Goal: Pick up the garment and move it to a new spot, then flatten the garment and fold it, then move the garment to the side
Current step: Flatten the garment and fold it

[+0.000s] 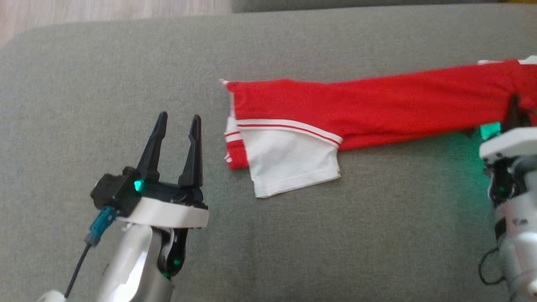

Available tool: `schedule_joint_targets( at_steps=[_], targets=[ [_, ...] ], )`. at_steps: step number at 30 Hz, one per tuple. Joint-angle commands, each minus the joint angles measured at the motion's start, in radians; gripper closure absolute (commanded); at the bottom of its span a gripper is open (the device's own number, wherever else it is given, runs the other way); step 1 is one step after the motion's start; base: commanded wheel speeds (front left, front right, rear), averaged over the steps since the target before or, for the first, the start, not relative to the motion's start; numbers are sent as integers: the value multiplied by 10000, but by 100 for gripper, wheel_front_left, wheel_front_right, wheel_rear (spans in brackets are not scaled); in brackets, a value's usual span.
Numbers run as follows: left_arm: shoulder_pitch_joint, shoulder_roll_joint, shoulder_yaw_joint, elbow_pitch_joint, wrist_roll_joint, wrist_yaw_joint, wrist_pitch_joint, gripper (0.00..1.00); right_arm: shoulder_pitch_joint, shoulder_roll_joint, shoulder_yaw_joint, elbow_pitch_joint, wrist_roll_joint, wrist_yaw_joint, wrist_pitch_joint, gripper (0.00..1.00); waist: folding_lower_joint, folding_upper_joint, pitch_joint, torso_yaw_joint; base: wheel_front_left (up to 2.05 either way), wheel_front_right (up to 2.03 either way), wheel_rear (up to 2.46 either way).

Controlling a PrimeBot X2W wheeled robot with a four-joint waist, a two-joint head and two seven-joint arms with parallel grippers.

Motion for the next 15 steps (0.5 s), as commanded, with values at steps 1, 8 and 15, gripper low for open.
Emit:
schedule_joint_targets(
  at_steps=[1,8,15],
  targets=[
    [-68,186,357,-335,-69,16,-49,0,27,-126,226,-553,168,-7,-135,100,1,0,-209,-102,0,0,0],
    [135,162,337,-351,-97,16,-49,0,465,82,839,-1725,626,-7,-74,100,1,0,-572,-55,0,0,0],
    [294,134,316,-359,-117,16,-49,0,677,967,1994,-3227,724,-7,124,100,1,0,-889,358,0,0,0]
  ],
)
